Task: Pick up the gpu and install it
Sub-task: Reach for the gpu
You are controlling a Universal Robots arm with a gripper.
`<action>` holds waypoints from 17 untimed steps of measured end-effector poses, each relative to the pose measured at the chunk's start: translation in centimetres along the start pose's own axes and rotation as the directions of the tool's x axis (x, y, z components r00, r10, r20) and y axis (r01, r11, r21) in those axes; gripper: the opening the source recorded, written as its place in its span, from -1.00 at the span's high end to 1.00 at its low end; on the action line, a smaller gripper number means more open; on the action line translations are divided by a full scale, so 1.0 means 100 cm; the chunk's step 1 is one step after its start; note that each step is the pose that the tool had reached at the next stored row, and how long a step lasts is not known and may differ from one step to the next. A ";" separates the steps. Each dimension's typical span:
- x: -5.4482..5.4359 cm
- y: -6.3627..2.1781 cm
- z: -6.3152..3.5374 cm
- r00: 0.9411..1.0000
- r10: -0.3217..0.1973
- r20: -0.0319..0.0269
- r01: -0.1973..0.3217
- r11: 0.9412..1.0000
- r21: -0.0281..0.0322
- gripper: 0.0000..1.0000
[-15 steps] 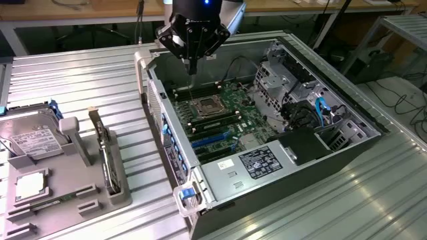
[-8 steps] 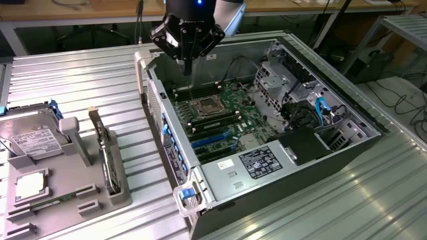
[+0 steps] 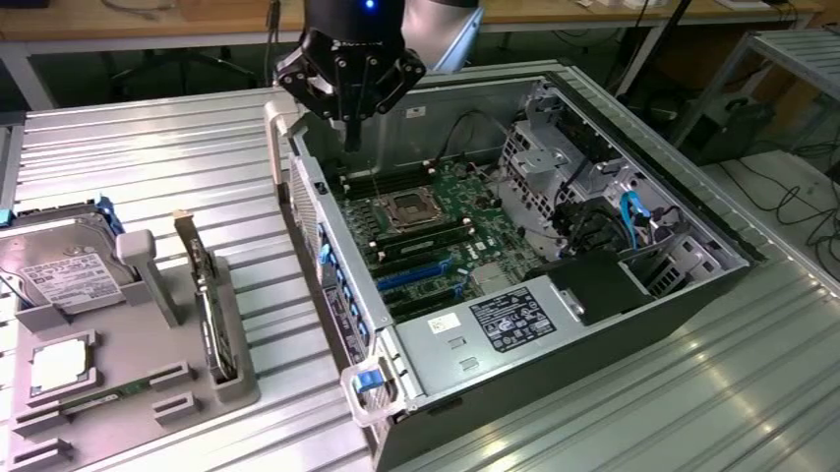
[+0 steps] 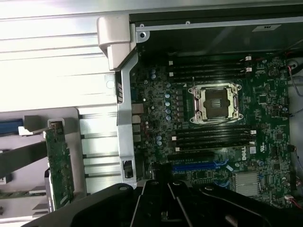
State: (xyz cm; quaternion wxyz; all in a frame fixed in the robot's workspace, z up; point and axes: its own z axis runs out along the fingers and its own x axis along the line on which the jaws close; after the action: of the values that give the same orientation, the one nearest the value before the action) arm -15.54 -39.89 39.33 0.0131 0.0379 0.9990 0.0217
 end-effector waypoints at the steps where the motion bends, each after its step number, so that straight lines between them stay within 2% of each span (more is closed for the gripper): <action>1: 0.001 -0.0001 0.0000 1.000 0.000 0.000 0.000 1.000 0.000 0.79; 17: 0.022 -0.0020 -0.0006 1.000 -0.001 0.000 0.001 1.000 0.000 0.79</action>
State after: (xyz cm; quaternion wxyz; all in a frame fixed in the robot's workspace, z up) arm -17.73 -39.93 39.33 0.0130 0.0375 0.9990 0.0217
